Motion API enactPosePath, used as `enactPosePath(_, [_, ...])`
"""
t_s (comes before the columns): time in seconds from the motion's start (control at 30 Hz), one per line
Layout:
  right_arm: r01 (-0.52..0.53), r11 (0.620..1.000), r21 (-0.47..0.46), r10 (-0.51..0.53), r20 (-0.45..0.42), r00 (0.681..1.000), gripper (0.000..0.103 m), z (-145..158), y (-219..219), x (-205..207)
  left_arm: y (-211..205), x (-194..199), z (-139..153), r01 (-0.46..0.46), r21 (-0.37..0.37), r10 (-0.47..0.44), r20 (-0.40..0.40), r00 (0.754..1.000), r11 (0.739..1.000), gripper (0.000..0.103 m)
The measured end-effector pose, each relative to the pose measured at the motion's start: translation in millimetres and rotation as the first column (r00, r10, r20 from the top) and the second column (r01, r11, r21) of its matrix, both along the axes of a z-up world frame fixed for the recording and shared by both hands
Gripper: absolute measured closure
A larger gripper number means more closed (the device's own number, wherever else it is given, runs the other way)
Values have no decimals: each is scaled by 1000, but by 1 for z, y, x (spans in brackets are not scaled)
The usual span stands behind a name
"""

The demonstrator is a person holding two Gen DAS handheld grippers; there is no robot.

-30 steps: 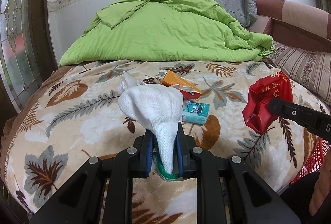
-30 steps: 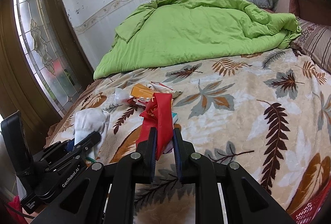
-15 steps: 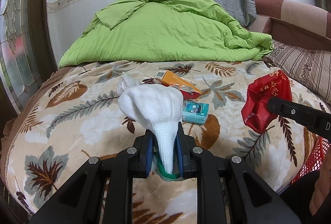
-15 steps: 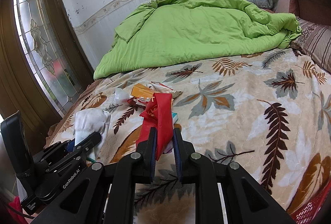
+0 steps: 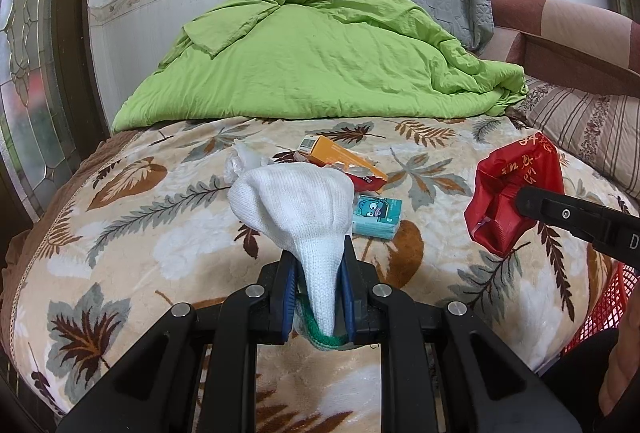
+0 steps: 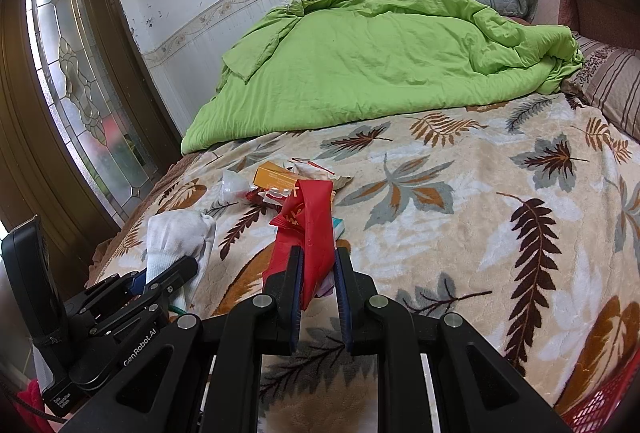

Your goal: Collect trash

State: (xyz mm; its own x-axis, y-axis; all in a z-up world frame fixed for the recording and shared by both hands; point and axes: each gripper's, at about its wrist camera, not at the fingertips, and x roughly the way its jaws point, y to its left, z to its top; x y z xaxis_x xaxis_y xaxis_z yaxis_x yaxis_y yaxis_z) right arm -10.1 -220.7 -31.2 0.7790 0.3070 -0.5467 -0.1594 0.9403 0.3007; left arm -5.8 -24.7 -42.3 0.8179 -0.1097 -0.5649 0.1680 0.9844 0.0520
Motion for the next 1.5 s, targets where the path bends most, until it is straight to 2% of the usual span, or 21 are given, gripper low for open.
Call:
enactPosePath(0.87, [8, 1000, 4, -8, 7, 1000, 87, 1, -1, -1, -6, -1, -1, 5, -1, -5, -2, 1000, 1000, 85])
enactPosePath(1.5, [106, 992, 70, -109, 42, 993, 87, 32, -51, -43, -47, -15, 14, 118, 8, -118, -7, 993, 993, 85])
